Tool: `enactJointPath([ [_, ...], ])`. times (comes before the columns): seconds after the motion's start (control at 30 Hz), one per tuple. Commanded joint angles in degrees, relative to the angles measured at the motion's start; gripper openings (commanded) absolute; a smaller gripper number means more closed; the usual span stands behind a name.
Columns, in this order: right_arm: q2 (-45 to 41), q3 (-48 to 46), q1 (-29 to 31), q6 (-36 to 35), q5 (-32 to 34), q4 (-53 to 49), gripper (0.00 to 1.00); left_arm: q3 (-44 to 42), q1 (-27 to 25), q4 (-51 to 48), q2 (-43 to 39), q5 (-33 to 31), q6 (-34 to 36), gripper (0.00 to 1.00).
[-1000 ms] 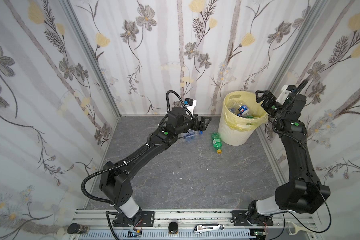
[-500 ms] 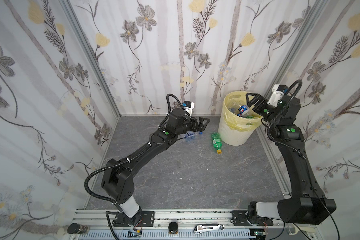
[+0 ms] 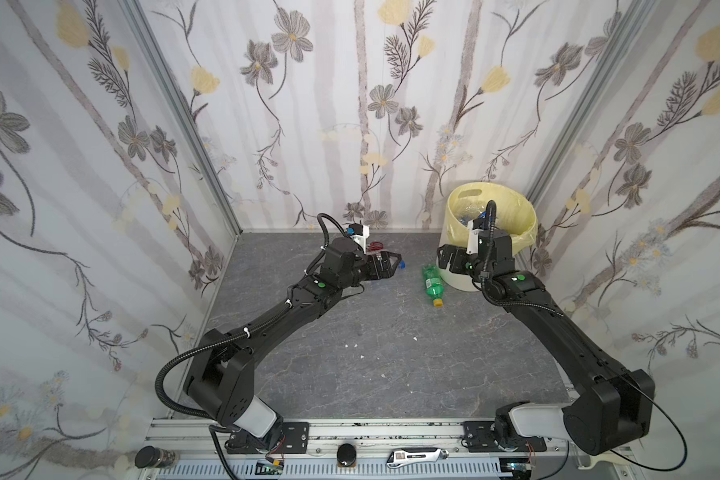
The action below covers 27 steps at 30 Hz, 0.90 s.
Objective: Throw the plastic bottles in the bin
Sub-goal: 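Move the right gripper down to the second Sprite bottle lying on the table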
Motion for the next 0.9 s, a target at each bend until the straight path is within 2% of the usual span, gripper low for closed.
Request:
enactJointPath([
  [0.0, 2.81, -1.42, 1.74, -0.75, 3.71, 1.39, 1.0, -1.9, 0.99, 4.69, -1.26, 0.07, -2.7, 1.0],
  [0.17, 12.69, 1.77, 3.63, -1.16, 4.98, -0.61, 1.0, -3.9, 2.09, 5.23, -2.32, 0.86, -3.73, 1.0],
  [0.43, 26.48, 13.06, 4.65, -3.36, 11.14, -6.74, 1.0, -6.77, 2.86, 5.68, -3.98, 1.15, -4.43, 1.0],
  [0.53, 30.91, 16.9, 4.69, -4.02, 11.48, -9.29, 1.0, -7.43, 3.13, 5.86, -4.32, 1.36, -4.57, 1.0],
  [0.87, 37.57, 19.04, 4.66, -4.12, 9.48, -9.87, 1.0, -8.22, 3.7, 6.19, -3.91, 2.45, -5.18, 1.0],
])
